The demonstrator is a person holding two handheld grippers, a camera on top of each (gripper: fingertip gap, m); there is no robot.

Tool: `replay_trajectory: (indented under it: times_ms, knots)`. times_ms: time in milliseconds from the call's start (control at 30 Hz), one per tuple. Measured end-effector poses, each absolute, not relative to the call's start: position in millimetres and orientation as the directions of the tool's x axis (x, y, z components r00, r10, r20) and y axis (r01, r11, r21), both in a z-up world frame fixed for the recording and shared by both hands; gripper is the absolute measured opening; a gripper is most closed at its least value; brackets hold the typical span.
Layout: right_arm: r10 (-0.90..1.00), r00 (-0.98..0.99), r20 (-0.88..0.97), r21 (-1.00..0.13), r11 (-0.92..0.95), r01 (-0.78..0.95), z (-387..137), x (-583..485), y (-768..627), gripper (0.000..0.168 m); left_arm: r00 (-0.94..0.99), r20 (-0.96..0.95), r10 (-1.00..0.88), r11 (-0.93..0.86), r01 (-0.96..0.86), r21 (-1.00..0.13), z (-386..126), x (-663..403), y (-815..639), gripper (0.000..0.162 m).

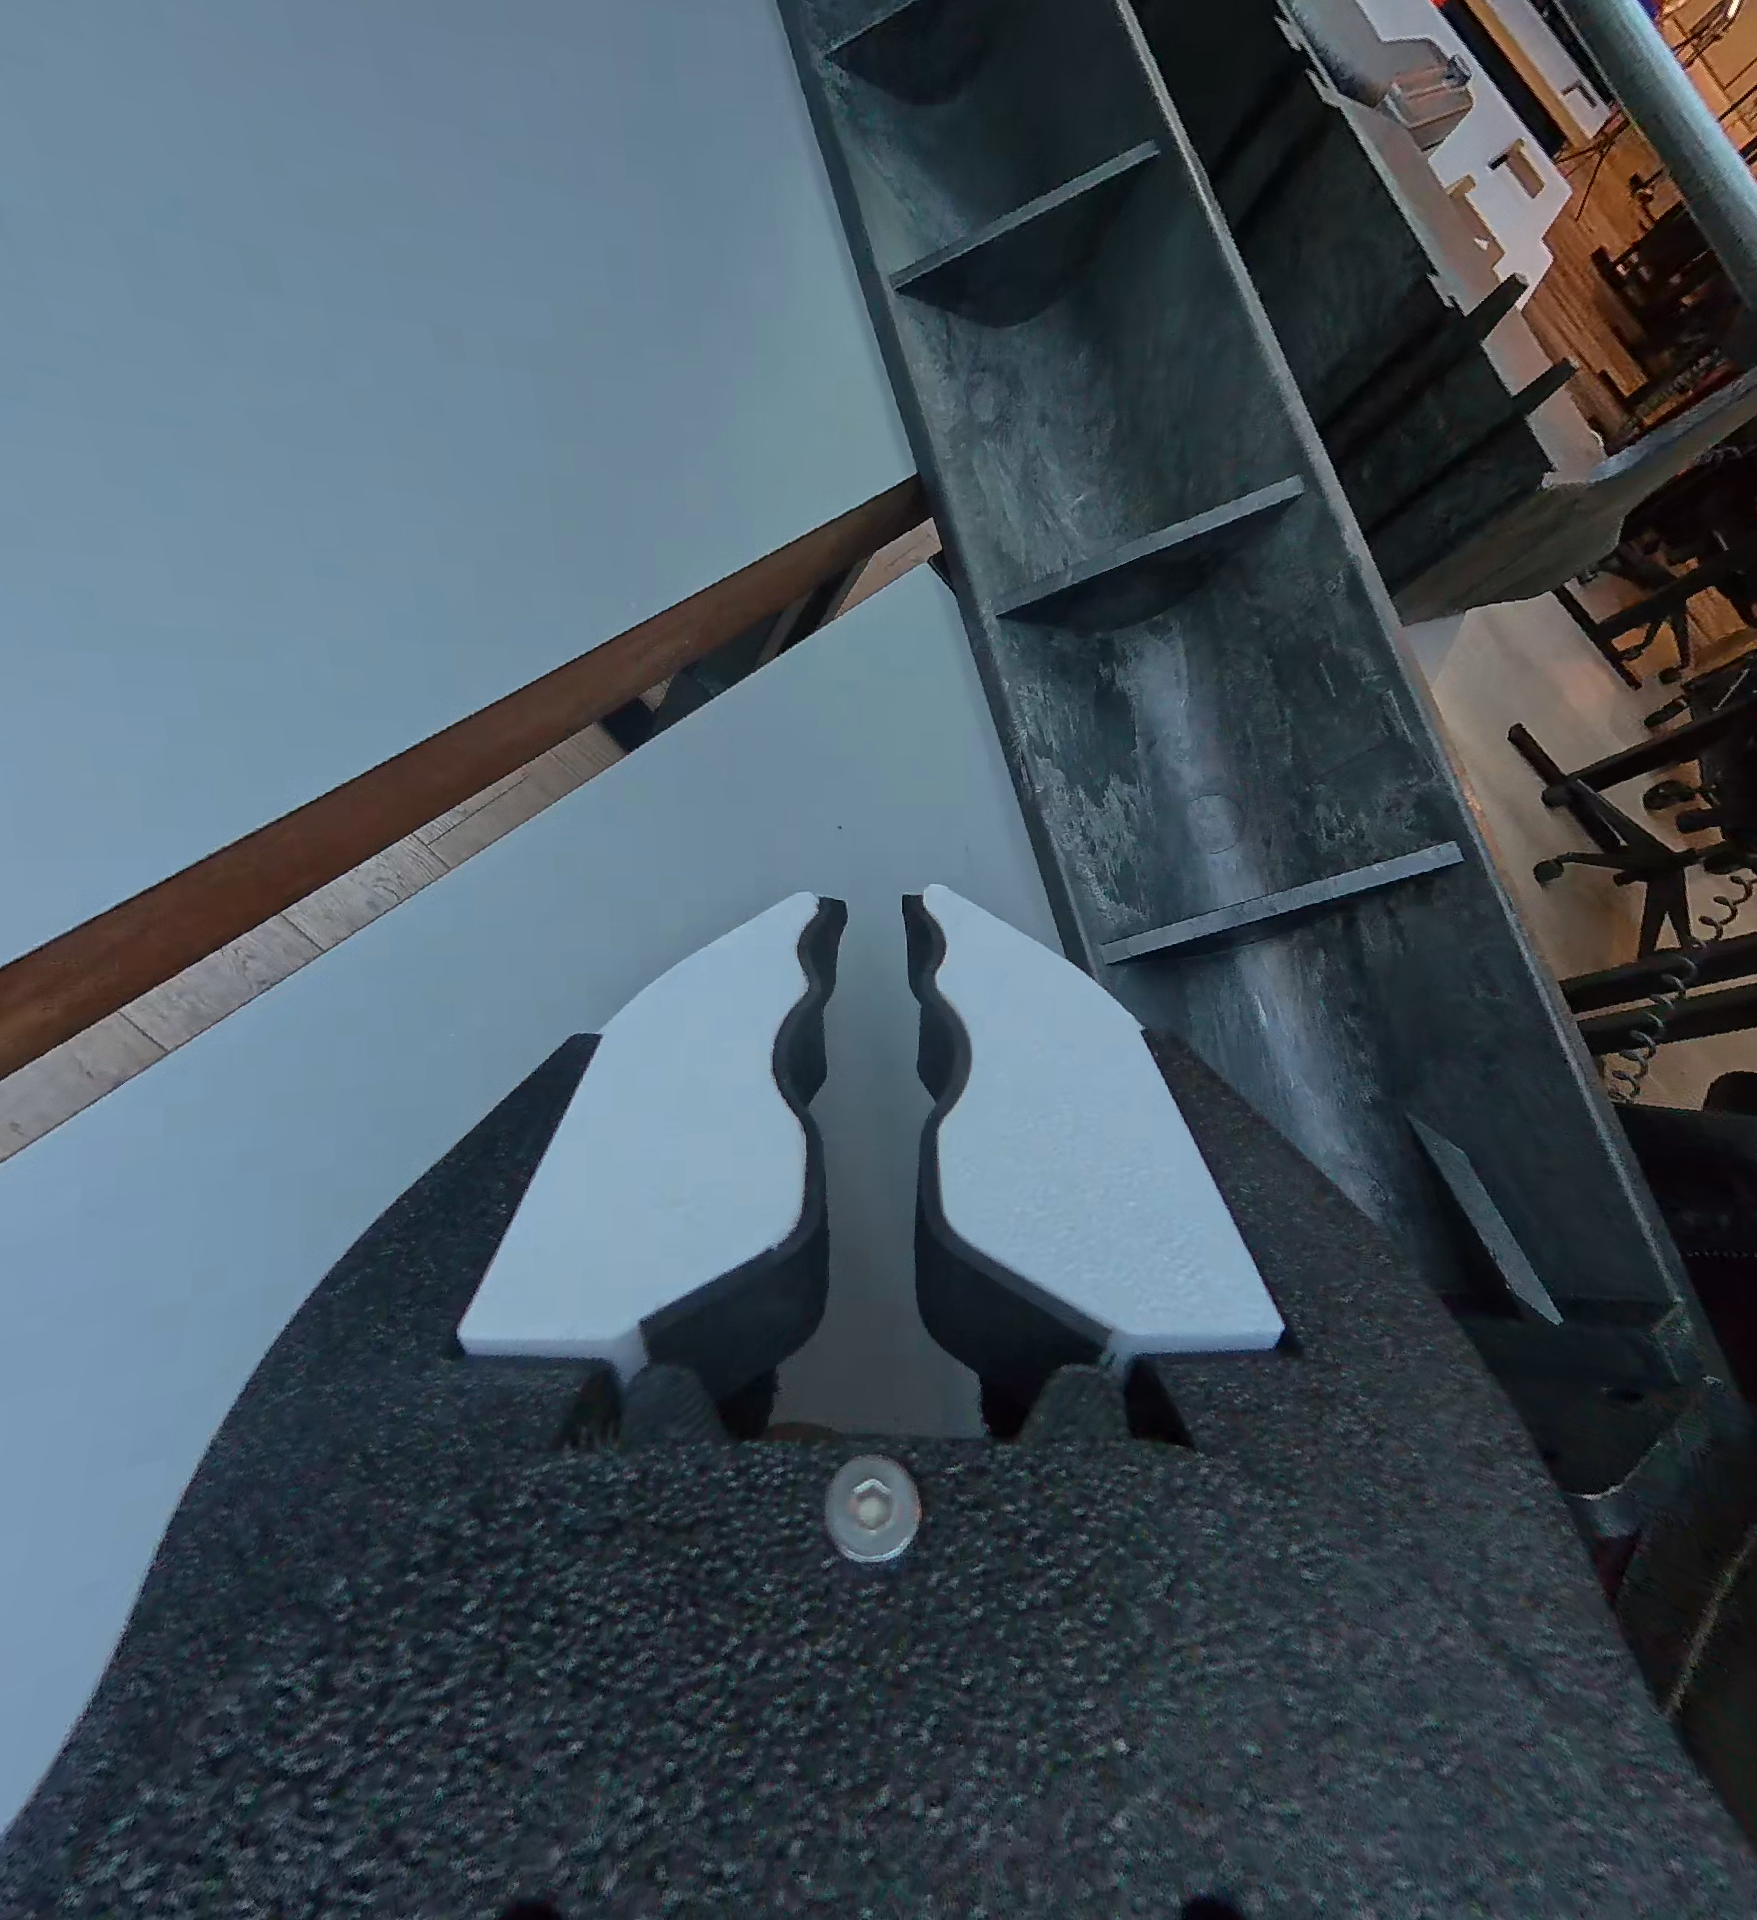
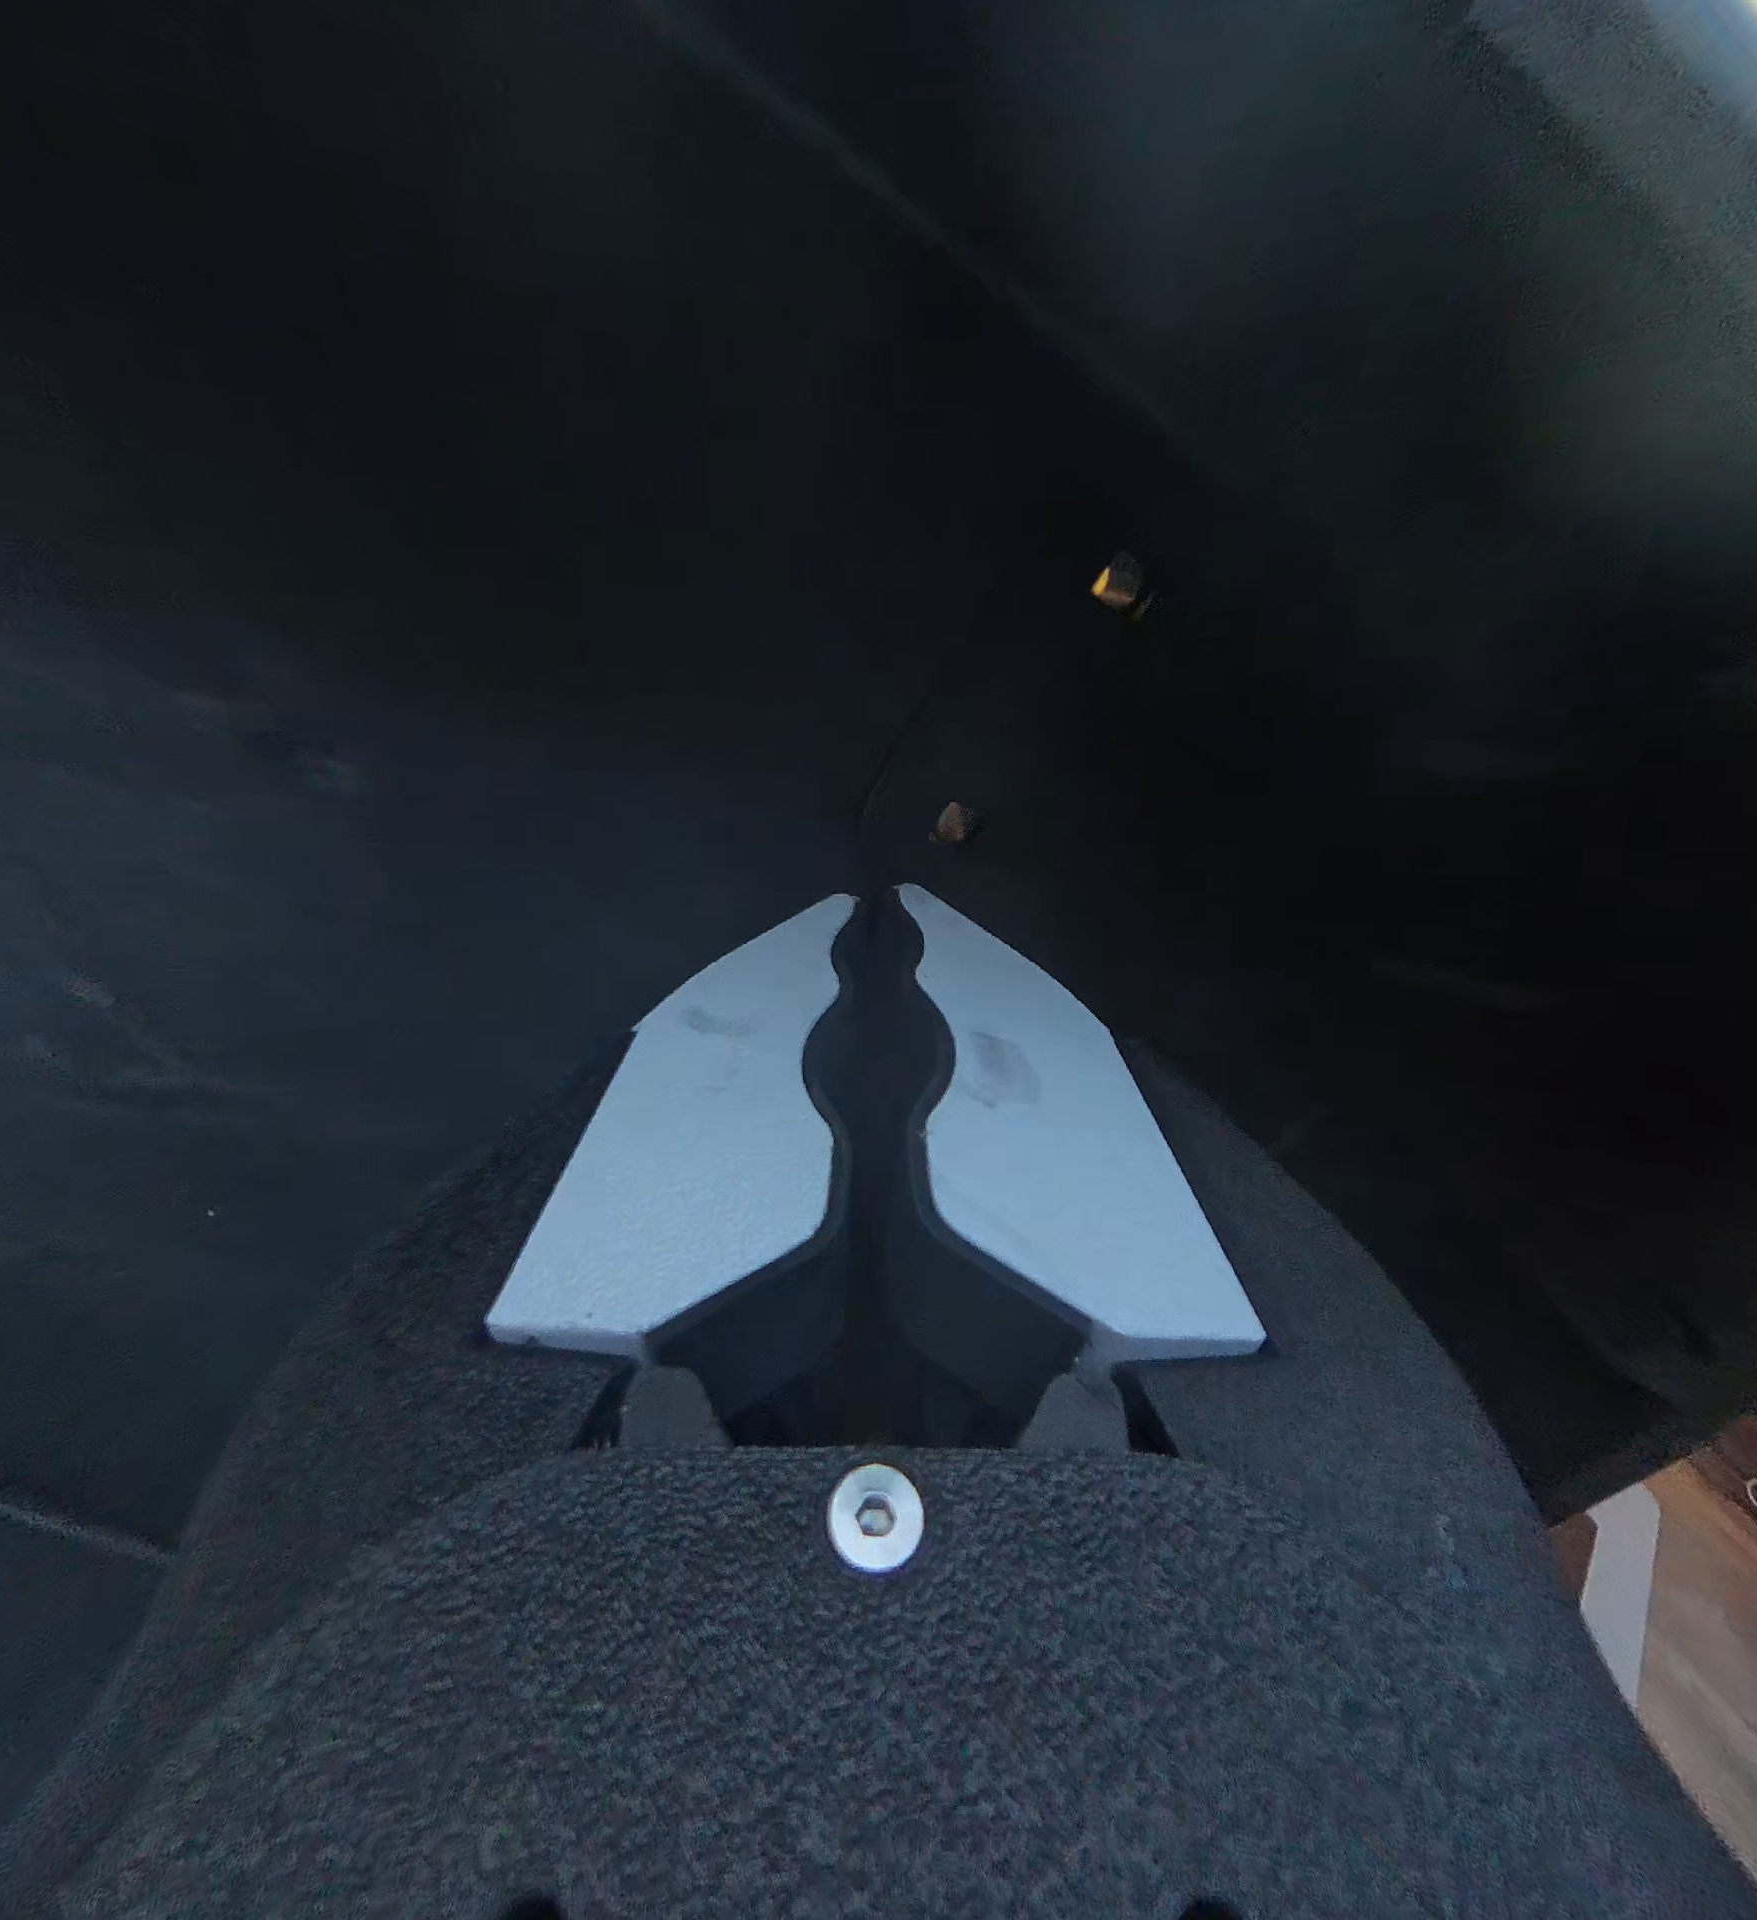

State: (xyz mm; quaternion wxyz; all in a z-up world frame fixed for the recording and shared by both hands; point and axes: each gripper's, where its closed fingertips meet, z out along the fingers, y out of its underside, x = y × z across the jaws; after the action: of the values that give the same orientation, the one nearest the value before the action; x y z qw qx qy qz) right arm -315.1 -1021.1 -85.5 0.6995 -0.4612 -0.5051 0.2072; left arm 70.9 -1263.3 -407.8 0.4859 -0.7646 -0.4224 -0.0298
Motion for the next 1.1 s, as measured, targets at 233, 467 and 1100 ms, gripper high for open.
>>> replay_trajectory:
  times_ms: [233, 467, 1100]
  knots:
    - [0.759, 0.368, 0.537, -0.841, 0.513, 0.169, -85, -316, -1023, 0.004, 0.647, 0.46, 0.608, -0.177, 0.675, -0.716, -408, 72, -1262, 0.012]
    - [0.766, 0.356, 0.536, -0.842, 0.516, 0.158, -77, -317, -1022, 0.004, 0.649, 0.462, 0.604, -0.179, 0.675, -0.715, -408, 73, -1262, 0.012]
    - [0.755, 0.328, 0.568, -0.822, 0.536, 0.192, -76, -323, -1020, 0.004, 0.653, 0.459, 0.602, -0.183, 0.672, -0.717, -409, 74, -1261, 0.012]
